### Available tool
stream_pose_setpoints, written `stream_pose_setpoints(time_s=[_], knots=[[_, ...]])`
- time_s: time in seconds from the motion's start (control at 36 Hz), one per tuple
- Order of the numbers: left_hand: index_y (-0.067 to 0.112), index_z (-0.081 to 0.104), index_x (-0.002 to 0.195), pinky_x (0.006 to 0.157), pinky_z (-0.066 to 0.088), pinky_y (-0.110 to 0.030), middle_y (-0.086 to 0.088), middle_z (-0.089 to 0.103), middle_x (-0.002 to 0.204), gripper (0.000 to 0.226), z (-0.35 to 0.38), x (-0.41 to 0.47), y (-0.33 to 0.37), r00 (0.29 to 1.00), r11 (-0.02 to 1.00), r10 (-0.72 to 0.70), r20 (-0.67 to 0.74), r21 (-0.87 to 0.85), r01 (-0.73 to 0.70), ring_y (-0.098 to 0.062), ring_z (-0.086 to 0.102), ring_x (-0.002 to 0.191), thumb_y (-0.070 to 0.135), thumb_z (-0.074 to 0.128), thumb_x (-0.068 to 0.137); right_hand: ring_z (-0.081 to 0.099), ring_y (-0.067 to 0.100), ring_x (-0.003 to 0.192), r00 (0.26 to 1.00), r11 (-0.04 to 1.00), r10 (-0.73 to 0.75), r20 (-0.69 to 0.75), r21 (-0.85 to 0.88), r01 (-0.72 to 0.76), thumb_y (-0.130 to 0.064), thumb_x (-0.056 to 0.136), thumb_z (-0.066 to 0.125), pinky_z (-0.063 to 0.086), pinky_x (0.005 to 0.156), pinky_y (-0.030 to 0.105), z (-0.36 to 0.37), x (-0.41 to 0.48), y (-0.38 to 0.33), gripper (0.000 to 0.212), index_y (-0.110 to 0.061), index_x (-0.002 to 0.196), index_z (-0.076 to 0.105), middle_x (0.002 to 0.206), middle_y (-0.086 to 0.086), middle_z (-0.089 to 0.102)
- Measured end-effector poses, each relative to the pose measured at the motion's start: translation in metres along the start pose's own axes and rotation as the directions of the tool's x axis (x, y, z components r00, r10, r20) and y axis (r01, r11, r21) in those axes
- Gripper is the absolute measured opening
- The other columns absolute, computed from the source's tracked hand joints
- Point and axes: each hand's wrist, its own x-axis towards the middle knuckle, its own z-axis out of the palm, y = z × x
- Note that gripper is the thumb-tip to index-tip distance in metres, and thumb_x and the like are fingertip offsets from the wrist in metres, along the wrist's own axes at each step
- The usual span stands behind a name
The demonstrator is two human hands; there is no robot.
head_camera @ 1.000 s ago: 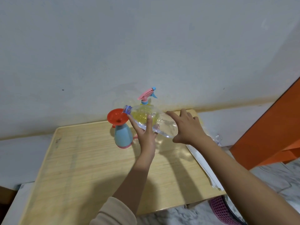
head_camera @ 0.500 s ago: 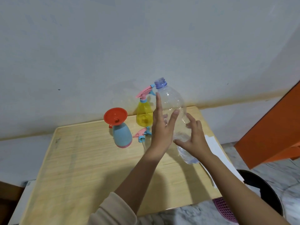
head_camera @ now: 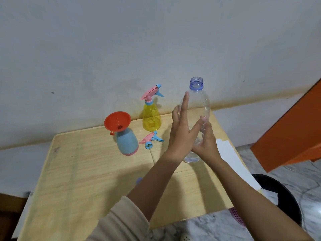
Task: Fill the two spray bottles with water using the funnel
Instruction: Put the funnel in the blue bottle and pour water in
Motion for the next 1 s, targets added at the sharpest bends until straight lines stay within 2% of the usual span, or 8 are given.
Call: stream_pose_setpoints(time_s=[0.17,0.25,0.36,0.47,0.61,0.75,0.86,1.0], knots=[[0.072,-0.006,0.129,0.1,0.042,-0.037,0.002,0.023,0.149,0.078,0.0,-0.009,-0.001,0.997,0.997,0.065,0.032,0.038,-0.066,-0.015,0.031,0.137,0.043,0.055,0.091,0.034,0.005,0.128,1.0,1.0,0.022,0.014,-0.008,-0.022,-0.051,0.056,0.072,0.029,0.099,0.02,-0.002,-0.011,0.0,0.109,-0.02,0.145,0.017,0.145,-0.008,0.026],[0.072,-0.003,0.13,0.1,0.039,-0.032,0.005,0.021,0.151,0.075,-0.001,-0.014,-0.005,0.993,0.995,0.094,0.076,0.008,-0.095,-0.013,0.029,0.14,0.043,0.055,0.091,0.032,0.005,0.128,1.0,1.0,0.009,0.026,-0.026,-0.008,-0.036,0.069,0.077,0.028,0.1,0.021,-0.006,-0.019,0.002,0.1,-0.022,0.146,0.014,0.14,-0.015,0.023],[0.055,0.011,0.14,0.102,0.031,-0.015,0.023,0.026,0.144,0.068,-0.002,-0.018,-0.011,0.987,0.989,0.138,0.077,-0.07,-0.133,-0.003,0.029,0.137,0.048,0.052,0.086,0.038,0.006,0.113,0.999,0.995,0.023,-0.036,-0.099,-0.026,-0.057,0.058,0.068,0.033,0.09,0.016,-0.01,-0.027,-0.002,0.099,-0.016,0.14,0.028,0.127,0.001,0.036],[0.045,0.019,0.139,0.111,0.032,-0.028,0.031,0.024,0.138,0.065,-0.002,-0.018,-0.019,0.984,0.979,0.166,0.071,-0.129,-0.156,-0.007,0.034,0.134,0.044,0.054,0.084,0.034,0.0,0.099,0.996,0.982,0.007,-0.088,-0.187,-0.023,-0.056,0.057,0.067,0.034,0.078,0.004,-0.01,-0.032,-0.007,0.092,-0.011,0.132,0.038,0.119,0.004,0.038],[0.058,0.023,0.13,0.111,0.034,-0.036,0.019,0.03,0.138,0.062,-0.006,-0.019,-0.022,0.985,0.975,0.157,0.073,-0.172,-0.143,-0.014,0.036,0.134,0.039,0.058,0.083,0.043,0.011,0.116,0.982,0.992,0.024,-0.189,-0.119,-0.047,-0.03,0.068,0.08,0.04,0.097,0.026,-0.005,-0.045,-0.008,0.081,-0.011,0.134,0.037,0.126,0.002,0.038],[0.029,0.042,0.13,0.109,0.035,-0.037,-0.001,0.037,0.138,0.044,-0.02,-0.024,-0.037,0.992,0.984,0.103,0.076,-0.157,-0.09,-0.012,0.04,0.129,0.026,0.059,0.09,0.045,0.01,0.111,0.939,0.993,-0.032,-0.342,-0.121,-0.01,-0.017,0.075,0.077,0.038,0.088,0.006,0.001,-0.061,-0.018,0.063,-0.008,0.128,0.043,0.118,-0.004,0.036],[0.012,0.052,0.125,0.104,0.04,-0.035,0.0,0.048,0.124,0.036,-0.045,-0.034,-0.066,0.999,0.998,0.029,0.044,-0.054,-0.026,-0.011,0.047,0.118,0.023,0.058,0.092,0.052,0.014,0.092,0.882,0.989,-0.112,-0.458,-0.135,0.056,-0.007,0.078,0.072,0.046,0.081,0.022,0.018,-0.077,-0.03,0.04,-0.006,0.112,0.05,0.105,0.0,0.044],[0.012,0.058,0.114,0.093,0.046,-0.026,0.003,0.051,0.111,0.025,-0.092,-0.056,-0.114,0.966,0.992,-0.126,-0.226,-0.015,0.126,-0.01,0.053,0.105,0.015,0.062,0.089,0.053,-0.001,0.09,0.958,0.983,-0.179,-0.222,-0.087,0.164,-0.002,0.074,0.07,0.045,0.076,0.015,0.064,-0.071,-0.043,0.037,-0.018,0.102,0.053,0.097,0.0,0.052]])
